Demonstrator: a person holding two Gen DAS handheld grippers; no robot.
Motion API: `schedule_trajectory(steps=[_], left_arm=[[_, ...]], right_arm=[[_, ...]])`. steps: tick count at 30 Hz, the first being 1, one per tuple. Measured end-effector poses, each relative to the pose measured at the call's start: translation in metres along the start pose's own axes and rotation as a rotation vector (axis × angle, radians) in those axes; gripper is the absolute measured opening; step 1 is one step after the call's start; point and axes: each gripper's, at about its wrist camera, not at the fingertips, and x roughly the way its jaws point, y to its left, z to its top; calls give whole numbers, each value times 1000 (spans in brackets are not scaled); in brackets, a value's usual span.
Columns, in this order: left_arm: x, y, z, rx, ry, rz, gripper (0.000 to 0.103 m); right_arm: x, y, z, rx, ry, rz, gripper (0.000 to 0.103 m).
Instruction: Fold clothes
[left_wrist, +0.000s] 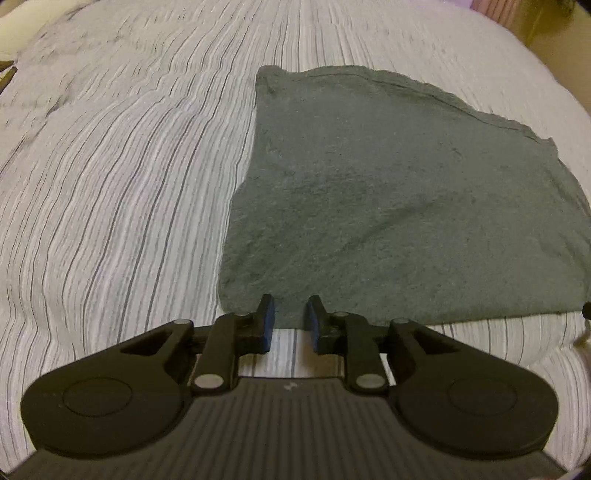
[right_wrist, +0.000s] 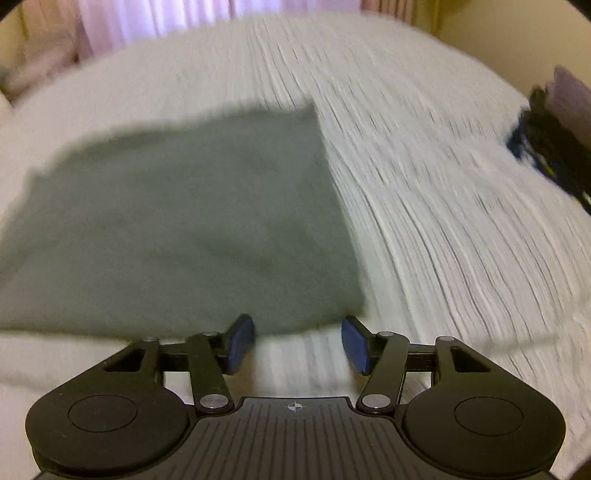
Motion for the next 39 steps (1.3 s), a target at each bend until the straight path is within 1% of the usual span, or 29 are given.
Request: schedule_trajectory(steps=[2, 4, 5, 8, 11, 14, 16, 17, 18, 20, 21, 23, 25, 27, 29, 32, 36, 39], left_arm=[[-11, 4, 1, -2, 11, 6, 17], [-23, 7, 7, -24, 3, -7, 17], [-29, 9, 11, -30, -8, -14, 17], [-38, -2, 32, -12, -75, -46, 16], [-27, -12, 54, -17, -124, -96, 17], [-2, -22, 68, -35, -168, -133, 17], [22, -23, 73, -54, -156, -140, 17], [35, -23, 73, -65, -138, -122, 17], [45, -23, 73, -74, -115, -94, 16], [44, -22, 73, -94, -106, -90, 15], [42, -21, 74, -104, -104, -90, 15], [31, -19, 76, -108, -107, -84, 15], [24, -17, 79, -138, -99, -119, 15], [17, -14, 82, -170, -90, -156, 15], [10, -11, 85, -203, -82, -194, 17], [14, -8, 86, -268, -65, -254, 17], [22, -1, 86, -329, -40, -280, 17], [25, 6, 86, -346, -25, -296, 17]], right_arm=[[-12, -14, -3, 29, 0, 6, 57], [-24, -28, -4, 61, 1, 15, 57], [-30, -35, -3, 83, -4, 29, 57], [-40, -55, 13, 148, -39, 90, 57], [-37, -65, 37, 177, -91, 162, 56], [-21, -54, 64, 127, -123, 233, 56], [-4, -41, 76, 79, -117, 276, 56], [6, -34, 81, 51, -105, 293, 56], [21, -27, 84, 20, -65, 283, 56], [40, -26, 85, -1, -4, 253, 56], [42, -30, 86, 11, 4, 269, 56], [34, -45, 91, 53, -4, 309, 56], [26, -61, 96, 98, -16, 329, 57], [27, -81, 103, 176, -10, 386, 57], [41, -100, 108, 269, 15, 443, 57], [74, -118, 113, 386, 62, 588, 56], [105, -121, 121, 442, 86, 716, 56], [120, -120, 127, 480, 111, 801, 56]])
